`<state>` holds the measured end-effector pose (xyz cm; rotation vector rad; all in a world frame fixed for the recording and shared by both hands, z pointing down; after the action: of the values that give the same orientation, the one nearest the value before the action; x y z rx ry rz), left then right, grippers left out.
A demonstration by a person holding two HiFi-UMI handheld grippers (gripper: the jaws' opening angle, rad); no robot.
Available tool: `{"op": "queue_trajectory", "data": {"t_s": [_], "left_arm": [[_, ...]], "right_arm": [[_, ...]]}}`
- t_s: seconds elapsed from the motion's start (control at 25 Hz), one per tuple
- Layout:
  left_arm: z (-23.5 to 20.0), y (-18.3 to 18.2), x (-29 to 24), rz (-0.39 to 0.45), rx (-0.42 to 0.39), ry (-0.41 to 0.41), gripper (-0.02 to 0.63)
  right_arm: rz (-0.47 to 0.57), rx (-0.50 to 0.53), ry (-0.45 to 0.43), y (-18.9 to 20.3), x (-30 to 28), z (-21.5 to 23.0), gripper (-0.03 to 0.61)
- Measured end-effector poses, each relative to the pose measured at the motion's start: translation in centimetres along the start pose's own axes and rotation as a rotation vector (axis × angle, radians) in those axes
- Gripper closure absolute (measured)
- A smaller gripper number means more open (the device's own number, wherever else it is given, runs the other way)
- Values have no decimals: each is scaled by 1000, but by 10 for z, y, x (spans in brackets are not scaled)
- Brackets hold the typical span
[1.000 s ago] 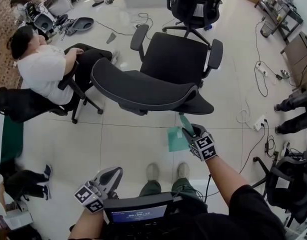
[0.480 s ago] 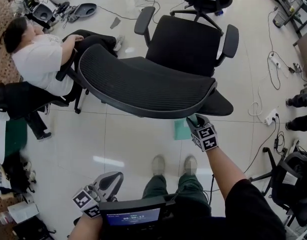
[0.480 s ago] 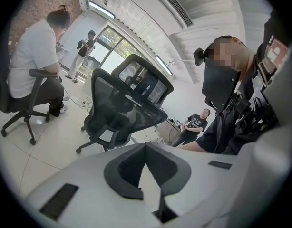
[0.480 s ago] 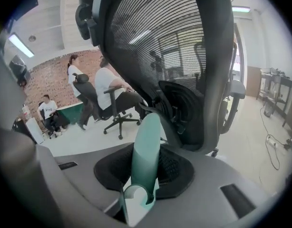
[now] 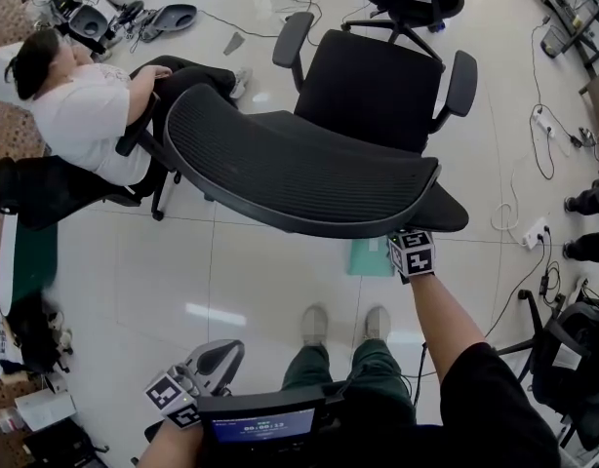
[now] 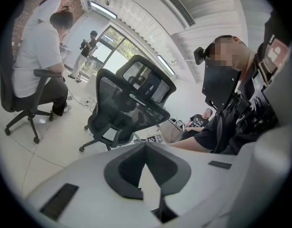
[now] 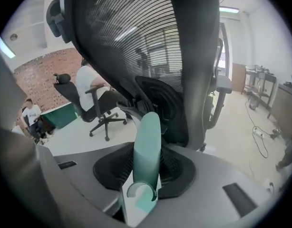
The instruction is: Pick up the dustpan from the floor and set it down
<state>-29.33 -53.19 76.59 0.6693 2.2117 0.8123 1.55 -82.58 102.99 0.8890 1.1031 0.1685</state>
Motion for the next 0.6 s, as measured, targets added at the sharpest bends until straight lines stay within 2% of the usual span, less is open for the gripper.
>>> {"op": "queue_trajectory", "data": {"t_s": [0.2, 0.32, 0.44, 0.6], "left_arm": [[-1, 3, 7, 1, 1, -1, 606], [2, 5, 10, 6, 1, -4, 606], [4, 3, 12, 9, -3, 0, 606], [10, -3, 14, 12, -7, 14, 606]], "right_arm": [[-21, -41, 25, 6, -4, 12, 431], [-25, -77, 33, 9, 1, 18, 388], [-24, -124, 50, 8, 8, 26, 386], [-21, -96, 66, -1, 29, 26, 362]]}}
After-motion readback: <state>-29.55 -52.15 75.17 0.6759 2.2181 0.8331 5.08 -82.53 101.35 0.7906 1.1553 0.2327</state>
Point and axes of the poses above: the fingertips, and each gripper's own axes: x backward along the fingers, z to its right, y out of its underside, the point moved 5 cm from there along x, backward along the fingers, and after that the axes turned 4 degrees about -z, right-handed, at the moved point
